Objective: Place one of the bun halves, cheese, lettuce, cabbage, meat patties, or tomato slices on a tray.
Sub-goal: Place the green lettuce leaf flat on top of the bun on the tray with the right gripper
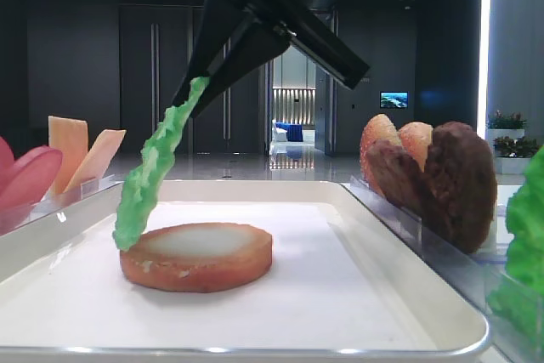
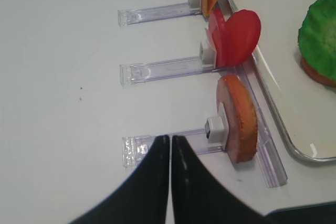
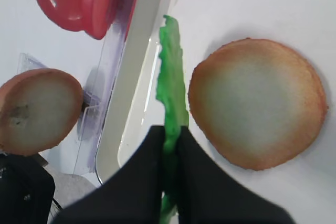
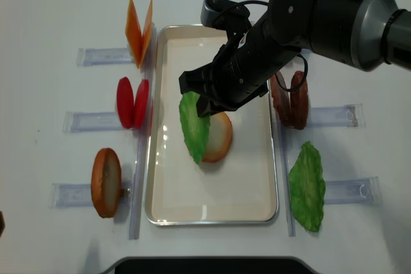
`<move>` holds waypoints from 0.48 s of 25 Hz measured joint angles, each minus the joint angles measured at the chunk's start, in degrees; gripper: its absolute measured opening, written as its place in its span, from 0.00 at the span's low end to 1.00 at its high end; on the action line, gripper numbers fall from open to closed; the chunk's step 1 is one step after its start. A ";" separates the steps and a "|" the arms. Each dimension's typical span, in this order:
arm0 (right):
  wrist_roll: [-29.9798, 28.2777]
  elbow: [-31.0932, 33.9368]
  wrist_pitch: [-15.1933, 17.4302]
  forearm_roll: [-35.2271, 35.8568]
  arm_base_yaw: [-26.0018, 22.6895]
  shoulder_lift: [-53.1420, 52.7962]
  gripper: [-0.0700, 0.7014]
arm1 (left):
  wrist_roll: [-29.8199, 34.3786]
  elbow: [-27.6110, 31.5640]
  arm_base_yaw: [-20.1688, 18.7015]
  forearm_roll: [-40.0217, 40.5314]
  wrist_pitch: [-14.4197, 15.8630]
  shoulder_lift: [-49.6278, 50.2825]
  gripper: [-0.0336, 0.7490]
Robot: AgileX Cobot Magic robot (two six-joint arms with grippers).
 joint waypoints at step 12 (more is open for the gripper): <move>0.64 0.00 -0.25 -0.83 0.00 1.08 0.12 | 0.00 0.00 0.00 0.00 0.00 0.00 0.04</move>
